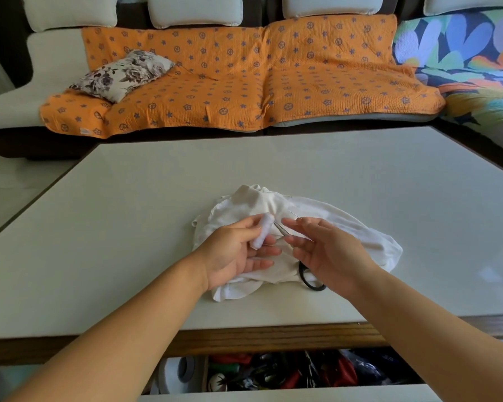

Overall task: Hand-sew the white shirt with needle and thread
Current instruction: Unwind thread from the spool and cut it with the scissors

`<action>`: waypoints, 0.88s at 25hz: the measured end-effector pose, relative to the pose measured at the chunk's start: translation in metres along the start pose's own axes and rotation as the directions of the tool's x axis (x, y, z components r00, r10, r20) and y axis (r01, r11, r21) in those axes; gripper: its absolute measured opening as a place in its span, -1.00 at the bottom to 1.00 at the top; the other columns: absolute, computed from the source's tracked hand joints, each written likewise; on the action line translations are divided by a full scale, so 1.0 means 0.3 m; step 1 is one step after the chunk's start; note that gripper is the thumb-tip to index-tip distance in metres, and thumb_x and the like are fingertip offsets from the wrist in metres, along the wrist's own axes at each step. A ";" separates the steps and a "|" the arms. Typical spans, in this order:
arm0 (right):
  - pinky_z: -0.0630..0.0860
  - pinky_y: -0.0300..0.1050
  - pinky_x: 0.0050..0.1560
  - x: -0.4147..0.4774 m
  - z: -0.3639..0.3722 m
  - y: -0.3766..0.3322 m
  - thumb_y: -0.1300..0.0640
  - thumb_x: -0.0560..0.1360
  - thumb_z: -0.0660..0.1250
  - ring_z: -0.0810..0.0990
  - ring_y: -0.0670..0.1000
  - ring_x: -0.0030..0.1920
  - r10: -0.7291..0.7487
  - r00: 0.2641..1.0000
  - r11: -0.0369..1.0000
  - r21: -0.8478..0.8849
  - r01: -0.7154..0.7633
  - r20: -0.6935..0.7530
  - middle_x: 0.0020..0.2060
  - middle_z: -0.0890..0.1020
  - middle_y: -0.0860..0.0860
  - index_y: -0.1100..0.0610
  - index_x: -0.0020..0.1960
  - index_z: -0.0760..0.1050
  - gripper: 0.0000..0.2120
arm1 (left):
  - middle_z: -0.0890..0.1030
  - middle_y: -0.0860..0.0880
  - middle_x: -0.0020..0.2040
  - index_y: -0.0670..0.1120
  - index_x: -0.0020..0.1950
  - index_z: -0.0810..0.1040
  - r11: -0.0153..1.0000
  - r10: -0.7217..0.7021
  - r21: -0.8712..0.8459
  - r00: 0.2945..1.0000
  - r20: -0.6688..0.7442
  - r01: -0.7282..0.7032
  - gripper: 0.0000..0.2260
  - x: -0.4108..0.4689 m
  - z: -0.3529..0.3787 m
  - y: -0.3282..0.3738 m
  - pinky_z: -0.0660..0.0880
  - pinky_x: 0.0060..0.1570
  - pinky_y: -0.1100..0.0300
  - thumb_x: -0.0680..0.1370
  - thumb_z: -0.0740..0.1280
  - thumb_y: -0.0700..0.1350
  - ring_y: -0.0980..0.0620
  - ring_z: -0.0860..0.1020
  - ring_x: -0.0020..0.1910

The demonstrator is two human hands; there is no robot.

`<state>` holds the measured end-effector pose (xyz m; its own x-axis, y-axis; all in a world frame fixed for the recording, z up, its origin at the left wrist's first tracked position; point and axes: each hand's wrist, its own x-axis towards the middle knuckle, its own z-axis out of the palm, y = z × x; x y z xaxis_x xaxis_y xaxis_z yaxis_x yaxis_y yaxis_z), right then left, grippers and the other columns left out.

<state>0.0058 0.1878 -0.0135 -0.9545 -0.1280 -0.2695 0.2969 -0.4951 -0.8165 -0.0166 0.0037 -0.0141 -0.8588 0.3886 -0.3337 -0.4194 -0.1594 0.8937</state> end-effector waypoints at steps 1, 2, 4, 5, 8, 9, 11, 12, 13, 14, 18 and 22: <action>0.58 -0.21 -0.27 0.002 0.005 0.007 0.27 0.60 0.21 0.66 0.01 -0.22 0.018 1.000 0.997 0.079 -0.019 0.020 0.10 0.68 0.14 0.18 -0.06 0.47 -0.91 | 0.53 -0.03 -0.21 -0.05 0.30 0.55 0.998 -0.029 -0.056 0.999 0.037 0.031 -0.72 0.005 0.003 -0.003 0.57 -0.22 0.15 0.65 0.16 -0.17 0.04 0.58 -0.22; 0.59 -0.22 -0.28 0.002 0.010 0.012 0.28 0.59 0.20 0.65 0.01 -0.23 0.031 0.999 0.988 0.152 -0.037 0.044 0.09 0.67 0.16 0.19 -0.06 0.46 -0.91 | 0.48 -0.01 -0.24 -0.05 0.27 0.57 0.991 -0.056 -0.120 0.996 0.075 0.065 -0.71 0.009 0.009 -0.006 0.54 -0.24 0.17 0.63 0.15 -0.17 0.06 0.51 -0.25; 0.61 -0.25 -0.28 0.002 0.021 0.016 0.29 0.60 0.17 0.66 0.00 -0.26 0.050 0.995 0.964 0.256 -0.071 0.090 0.01 0.69 0.19 0.21 -0.08 0.46 -0.88 | 0.44 0.00 -0.25 -0.06 0.19 0.55 0.966 -0.083 -0.236 0.992 0.094 0.103 -0.75 0.017 0.025 -0.010 0.49 -0.28 0.20 0.58 0.17 -0.12 0.08 0.43 -0.28; 0.62 -0.25 -0.27 0.003 0.025 0.016 0.30 0.60 0.16 0.66 0.00 -0.27 0.057 0.994 0.958 0.275 -0.082 0.096 -0.07 0.70 0.19 0.22 -0.09 0.46 -0.86 | 0.43 0.01 -0.25 -0.05 0.16 0.53 0.961 -0.080 -0.260 0.994 0.072 0.096 -0.79 0.022 0.034 -0.015 0.48 -0.30 0.22 0.56 0.20 -0.10 0.08 0.42 -0.30; 0.62 -0.25 -0.27 0.009 0.024 0.015 0.30 0.61 0.16 0.64 -0.01 -0.31 0.071 0.996 0.961 0.264 -0.081 0.049 -0.29 0.64 0.11 0.23 -0.11 0.47 -0.84 | 0.42 0.03 -0.32 -0.03 0.01 0.54 0.959 -0.072 -0.275 0.997 -0.022 0.063 -0.90 0.027 0.050 -0.028 0.49 -0.34 0.26 0.53 0.35 -0.06 0.10 0.46 -0.35; 0.61 -0.25 -0.29 0.012 0.020 0.013 0.30 0.61 0.16 0.62 -0.02 -0.34 0.073 0.997 0.965 0.250 -0.078 0.027 -0.32 0.61 0.10 0.23 -0.11 0.47 -0.84 | 0.42 0.05 -0.34 -0.03 -0.04 0.53 0.954 -0.079 -0.293 0.996 -0.031 0.067 -0.91 0.029 0.048 -0.029 0.49 -0.34 0.26 0.51 0.37 -0.04 0.11 0.47 -0.36; 0.58 -0.26 -0.34 0.015 0.008 0.001 0.29 0.61 0.16 0.59 -0.03 -0.38 0.070 0.997 0.976 0.210 -0.064 -0.022 -0.36 0.57 0.07 0.22 -0.10 0.46 -0.84 | 0.42 0.06 -0.37 -0.02 -0.13 0.51 0.938 -0.095 -0.339 0.995 -0.040 0.076 -0.90 0.029 0.034 -0.021 0.48 -0.36 0.27 0.52 0.36 -0.03 0.12 0.48 -0.38; 0.56 -0.26 -0.36 0.016 -0.001 -0.010 0.29 0.61 0.16 0.57 -0.03 -0.40 0.066 0.997 0.981 0.188 -0.055 -0.049 -0.37 0.56 0.06 0.21 -0.10 0.46 -0.85 | 0.42 0.06 -0.37 -0.02 -0.17 0.49 0.930 -0.102 -0.358 0.993 -0.054 0.076 -0.89 0.030 0.023 -0.014 0.47 -0.39 0.28 0.53 0.35 -0.04 0.12 0.47 -0.39; 0.55 -0.26 -0.38 0.020 -0.009 -0.020 0.29 0.61 0.16 0.56 -0.04 -0.41 0.059 0.995 0.985 0.165 -0.046 -0.078 -0.38 0.54 0.05 0.20 -0.10 0.45 -0.85 | 0.41 0.07 -0.38 -0.02 -0.19 0.47 0.925 -0.108 -0.373 0.991 -0.074 0.073 -0.87 0.032 0.010 -0.007 0.45 -0.43 0.30 0.54 0.33 -0.06 0.13 0.45 -0.42; 0.53 -0.27 -0.41 0.024 -0.018 -0.032 0.29 0.61 0.16 0.55 -0.04 -0.42 0.049 0.993 0.989 0.143 -0.033 -0.109 -0.39 0.54 0.05 0.20 -0.10 0.45 -0.85 | 0.39 0.07 -0.39 -0.02 -0.21 0.45 0.923 -0.113 -0.379 0.989 -0.097 0.068 -0.85 0.032 -0.002 0.000 0.43 -0.47 0.32 0.55 0.31 -0.07 0.13 0.43 -0.45; 0.49 -0.27 -0.45 0.041 -0.052 -0.082 0.30 0.61 0.19 0.51 -0.05 -0.46 -0.052 0.963 0.998 0.012 0.057 -0.265 -0.41 0.51 0.04 0.20 -0.08 0.45 -0.88 | 0.38 0.07 -0.43 -0.01 -0.26 0.44 0.936 -0.098 -0.351 0.972 -0.214 0.018 -0.80 0.034 -0.059 0.020 0.36 -0.57 0.36 0.56 0.32 -0.07 0.15 0.38 -0.54; 0.48 -0.19 -0.30 0.061 -0.109 -0.122 0.24 0.60 0.24 0.53 0.00 -0.37 -0.216 0.883 0.952 -0.293 0.094 -0.418 -0.34 0.56 0.06 0.21 -0.05 0.51 -0.89 | 0.32 0.09 -0.51 0.01 -0.28 0.37 0.945 -0.087 -0.327 0.954 -0.286 -0.012 -0.75 0.021 -0.102 0.041 0.22 -0.63 0.40 0.58 0.31 -0.03 0.18 0.28 -0.61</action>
<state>-0.0215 0.2318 -0.0053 -0.8944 0.3528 -0.2751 0.2015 -0.2313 -0.9518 -0.0362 -0.0237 -0.0143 -0.8673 0.1255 -0.4816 -0.4822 -0.4520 0.7505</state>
